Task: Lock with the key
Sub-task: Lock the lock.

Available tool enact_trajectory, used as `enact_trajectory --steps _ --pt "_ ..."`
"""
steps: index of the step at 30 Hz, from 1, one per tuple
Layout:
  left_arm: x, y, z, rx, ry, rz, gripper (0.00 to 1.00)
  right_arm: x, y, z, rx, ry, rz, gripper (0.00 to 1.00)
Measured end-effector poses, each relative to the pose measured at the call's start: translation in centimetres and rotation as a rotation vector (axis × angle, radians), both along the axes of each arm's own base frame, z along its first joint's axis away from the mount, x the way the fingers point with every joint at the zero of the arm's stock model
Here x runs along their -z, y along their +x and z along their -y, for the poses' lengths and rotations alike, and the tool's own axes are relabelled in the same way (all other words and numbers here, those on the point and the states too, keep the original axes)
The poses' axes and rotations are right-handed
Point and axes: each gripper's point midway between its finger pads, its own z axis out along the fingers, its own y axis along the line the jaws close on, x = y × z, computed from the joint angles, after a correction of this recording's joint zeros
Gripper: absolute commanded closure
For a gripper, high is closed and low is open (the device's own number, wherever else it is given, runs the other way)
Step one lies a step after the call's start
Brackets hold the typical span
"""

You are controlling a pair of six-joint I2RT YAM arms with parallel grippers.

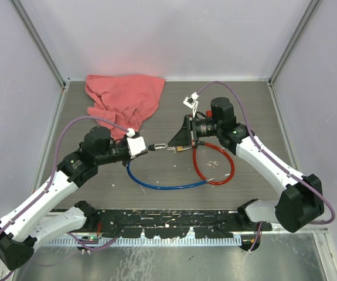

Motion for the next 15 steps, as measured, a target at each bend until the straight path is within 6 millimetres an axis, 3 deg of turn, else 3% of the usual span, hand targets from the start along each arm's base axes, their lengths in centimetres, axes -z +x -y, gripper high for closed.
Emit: enact_trajectory --steps 5,9,15 --pt "0.3 -0.2 -0.1 0.007 0.014 -0.001 1.00 0.3 -0.2 0.0 0.000 -0.008 -0.063 0.88" --pt "0.5 -0.3 -0.2 0.013 0.026 -0.001 1.00 0.4 -0.7 -0.2 -0.014 -0.004 -0.148 0.99" --pt "1.1 -0.4 -0.3 0.016 0.050 -0.007 1.00 0.9 -1.1 -0.5 -0.027 -0.007 -0.354 0.99"
